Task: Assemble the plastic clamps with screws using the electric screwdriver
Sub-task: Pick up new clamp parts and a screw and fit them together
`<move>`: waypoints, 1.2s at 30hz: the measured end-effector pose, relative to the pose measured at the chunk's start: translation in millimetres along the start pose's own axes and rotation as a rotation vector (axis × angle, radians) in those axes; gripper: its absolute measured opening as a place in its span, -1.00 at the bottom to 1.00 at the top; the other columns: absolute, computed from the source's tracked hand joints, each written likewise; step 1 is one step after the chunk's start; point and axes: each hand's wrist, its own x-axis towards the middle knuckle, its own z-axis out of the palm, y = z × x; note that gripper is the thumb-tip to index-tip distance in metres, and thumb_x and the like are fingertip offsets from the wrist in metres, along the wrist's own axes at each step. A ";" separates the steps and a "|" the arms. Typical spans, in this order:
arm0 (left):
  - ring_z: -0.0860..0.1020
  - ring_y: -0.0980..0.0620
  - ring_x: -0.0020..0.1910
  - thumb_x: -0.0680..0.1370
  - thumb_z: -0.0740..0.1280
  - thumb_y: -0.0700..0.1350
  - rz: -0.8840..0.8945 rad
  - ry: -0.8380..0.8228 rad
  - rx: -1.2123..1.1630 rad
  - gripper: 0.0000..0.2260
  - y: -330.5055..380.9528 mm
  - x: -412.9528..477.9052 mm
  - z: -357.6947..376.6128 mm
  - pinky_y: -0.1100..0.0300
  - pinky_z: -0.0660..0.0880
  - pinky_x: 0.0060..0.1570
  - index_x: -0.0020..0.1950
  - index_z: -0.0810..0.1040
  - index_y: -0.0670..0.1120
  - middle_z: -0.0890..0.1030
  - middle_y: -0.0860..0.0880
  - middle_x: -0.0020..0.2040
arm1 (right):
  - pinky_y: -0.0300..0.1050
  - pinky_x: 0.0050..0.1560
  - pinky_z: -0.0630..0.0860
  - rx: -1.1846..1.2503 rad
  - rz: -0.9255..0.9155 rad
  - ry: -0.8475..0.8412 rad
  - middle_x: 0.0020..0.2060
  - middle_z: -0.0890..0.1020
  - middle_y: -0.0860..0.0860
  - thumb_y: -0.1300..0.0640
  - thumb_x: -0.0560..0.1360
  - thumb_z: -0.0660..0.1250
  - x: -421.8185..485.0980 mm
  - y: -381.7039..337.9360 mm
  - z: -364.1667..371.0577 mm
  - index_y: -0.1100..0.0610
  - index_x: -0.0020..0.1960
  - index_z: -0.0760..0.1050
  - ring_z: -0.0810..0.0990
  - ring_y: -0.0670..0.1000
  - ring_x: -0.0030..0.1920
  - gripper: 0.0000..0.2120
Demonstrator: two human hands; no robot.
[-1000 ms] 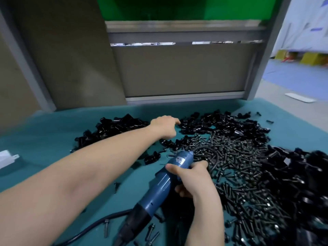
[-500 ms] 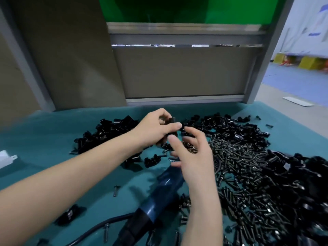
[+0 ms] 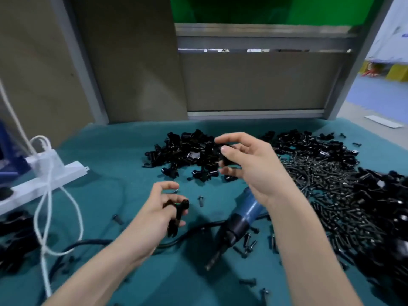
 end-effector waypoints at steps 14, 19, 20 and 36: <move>0.66 0.21 -0.11 0.23 0.47 -0.15 0.236 -0.003 -0.166 -0.77 -45.8 -34.3 -0.2 0.44 0.50 -0.13 -0.15 0.69 0.02 0.72 0.08 -0.12 | -0.29 -0.30 0.50 -0.203 0.281 -0.232 -0.26 0.61 0.03 0.35 0.52 0.34 -52.2 41.1 25.6 0.22 -0.05 0.60 0.53 -0.13 -0.35 -0.91; 0.66 0.13 0.00 0.27 0.48 -0.14 0.251 -0.018 -0.137 -0.65 -46.3 -31.2 -7.3 0.40 0.51 -0.06 0.04 0.67 0.09 0.70 0.05 0.03 | -0.35 -0.26 0.46 -0.367 0.217 -0.202 -0.32 0.61 -0.06 0.30 0.49 0.40 -58.4 45.5 26.8 0.17 -0.07 0.65 0.52 -0.12 -0.39 -0.92; 0.66 0.12 0.01 0.27 0.48 -0.14 0.252 -0.027 -0.131 -0.65 -45.8 -30.2 -8.6 0.39 0.52 -0.06 0.03 0.68 0.11 0.70 0.06 0.04 | -0.36 -0.21 0.47 -0.380 0.209 -0.203 -0.28 0.61 -0.04 0.30 0.47 0.43 -59.7 47.7 26.9 0.15 -0.05 0.66 0.54 -0.13 -0.35 -0.90; 0.63 0.11 0.11 0.31 0.54 -0.10 0.279 -0.090 -0.113 -0.62 -46.4 -31.8 -8.0 0.35 0.51 0.03 0.08 0.65 0.21 0.69 0.08 0.08 | -0.44 -0.11 0.46 -0.741 -0.160 -0.242 -0.06 0.64 -0.28 0.22 0.46 0.46 -72.1 45.5 18.9 -0.03 0.13 0.61 0.58 -0.28 -0.07 -0.72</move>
